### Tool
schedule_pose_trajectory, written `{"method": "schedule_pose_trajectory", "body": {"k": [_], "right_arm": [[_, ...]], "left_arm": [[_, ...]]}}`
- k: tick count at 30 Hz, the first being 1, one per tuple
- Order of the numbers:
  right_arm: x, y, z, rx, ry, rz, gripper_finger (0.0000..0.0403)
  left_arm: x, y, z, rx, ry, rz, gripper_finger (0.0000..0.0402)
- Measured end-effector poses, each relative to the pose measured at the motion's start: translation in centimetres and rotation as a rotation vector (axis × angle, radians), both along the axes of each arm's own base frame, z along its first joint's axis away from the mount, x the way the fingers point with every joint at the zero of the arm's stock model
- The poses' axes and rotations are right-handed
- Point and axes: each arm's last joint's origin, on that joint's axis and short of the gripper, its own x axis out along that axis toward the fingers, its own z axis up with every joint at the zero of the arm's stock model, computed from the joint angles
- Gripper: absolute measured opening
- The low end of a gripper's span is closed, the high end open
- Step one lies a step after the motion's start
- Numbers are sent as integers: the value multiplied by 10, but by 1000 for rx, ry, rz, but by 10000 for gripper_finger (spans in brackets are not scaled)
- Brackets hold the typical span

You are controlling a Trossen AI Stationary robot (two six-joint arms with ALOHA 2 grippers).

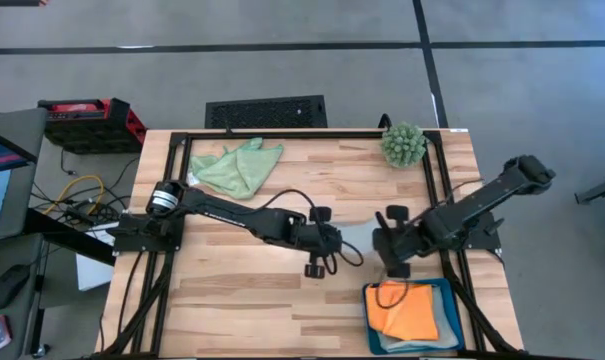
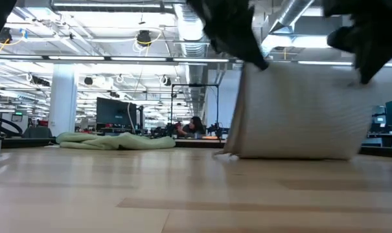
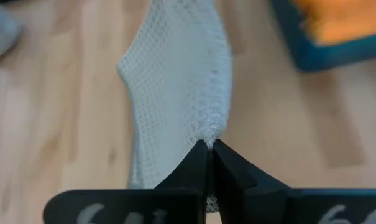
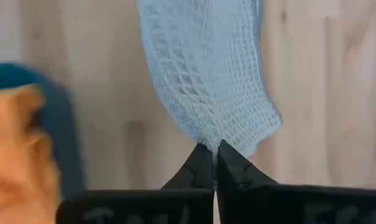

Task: Fold microfiber towels
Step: Put the folded gray towel into the blue bin

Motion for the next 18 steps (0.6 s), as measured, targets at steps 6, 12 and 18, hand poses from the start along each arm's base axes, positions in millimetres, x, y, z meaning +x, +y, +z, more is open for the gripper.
{"method": "schedule_pose_trajectory", "body": {"k": [6, 12, 18], "right_arm": [[-28, 25, 11, 95, -31, 15, 14], [-50, 48, 11, 144, -28, 2, 12], [-67, 59, 9, 142, -11, -58, 14]], "left_arm": [[4, -16, 6, -71, -98, -60, 0], [13, -32, 13, -92, -238, -99, 0], [27, -40, -6, -102, -292, -125, 0]]}}
